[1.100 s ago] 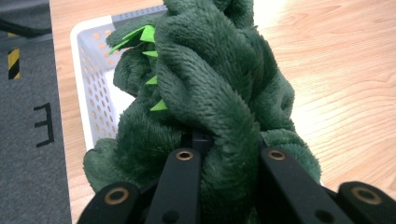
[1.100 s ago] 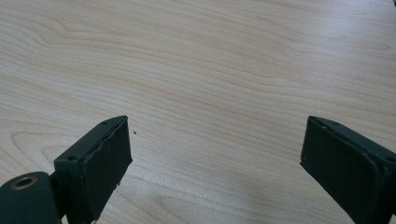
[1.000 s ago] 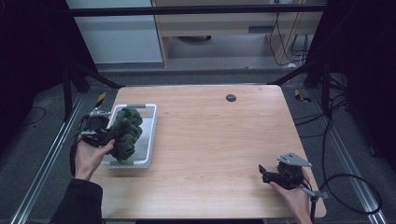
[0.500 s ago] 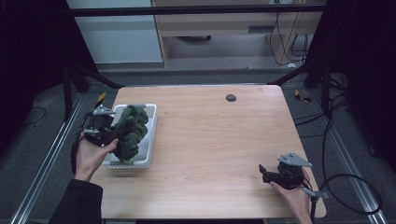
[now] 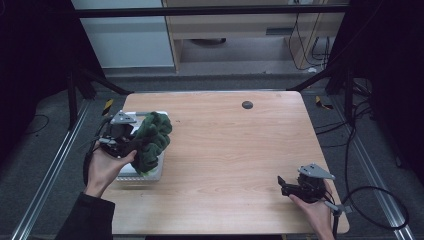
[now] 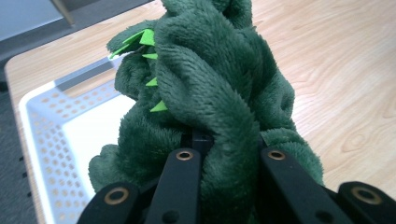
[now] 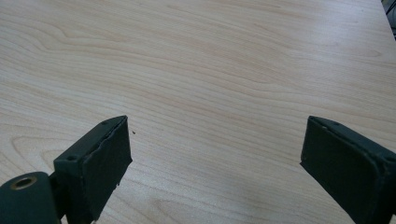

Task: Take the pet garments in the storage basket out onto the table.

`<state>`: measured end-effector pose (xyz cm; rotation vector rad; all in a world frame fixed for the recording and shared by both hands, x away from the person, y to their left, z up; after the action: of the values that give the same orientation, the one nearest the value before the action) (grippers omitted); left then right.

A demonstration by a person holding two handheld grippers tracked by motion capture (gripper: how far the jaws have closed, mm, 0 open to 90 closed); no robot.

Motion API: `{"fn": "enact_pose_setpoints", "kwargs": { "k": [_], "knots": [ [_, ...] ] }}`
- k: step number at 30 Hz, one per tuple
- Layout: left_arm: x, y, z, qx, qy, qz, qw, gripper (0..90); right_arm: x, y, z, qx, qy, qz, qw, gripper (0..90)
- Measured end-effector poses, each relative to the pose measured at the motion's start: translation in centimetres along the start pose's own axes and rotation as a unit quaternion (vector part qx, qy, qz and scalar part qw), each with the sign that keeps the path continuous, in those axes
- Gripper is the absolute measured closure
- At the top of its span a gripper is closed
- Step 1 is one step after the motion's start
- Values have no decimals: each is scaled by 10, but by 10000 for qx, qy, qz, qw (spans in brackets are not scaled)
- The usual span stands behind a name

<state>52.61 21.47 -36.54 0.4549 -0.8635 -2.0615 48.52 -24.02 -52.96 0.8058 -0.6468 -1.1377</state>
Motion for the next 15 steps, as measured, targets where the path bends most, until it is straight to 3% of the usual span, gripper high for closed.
{"fn": "enact_pose_setpoints", "kwargs": {
  "k": [15],
  "knots": [
    [38, 11, -16, -123, -338, -434, 9984, 829, 1, 0, 1, 31, -19, 20, 10000, 84]
  ]
}}
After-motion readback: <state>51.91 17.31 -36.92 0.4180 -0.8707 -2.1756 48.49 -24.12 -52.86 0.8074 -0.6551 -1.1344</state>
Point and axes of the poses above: each handheld gripper's, and its own axes: z roughly backward along the jaws, y roughly out of its top, x roughly to its right, the point moved 8 cm from there along -z, roughly forward along the jaws, and after that the axes turned 2 degrees about -y, right-handed, at the moved point
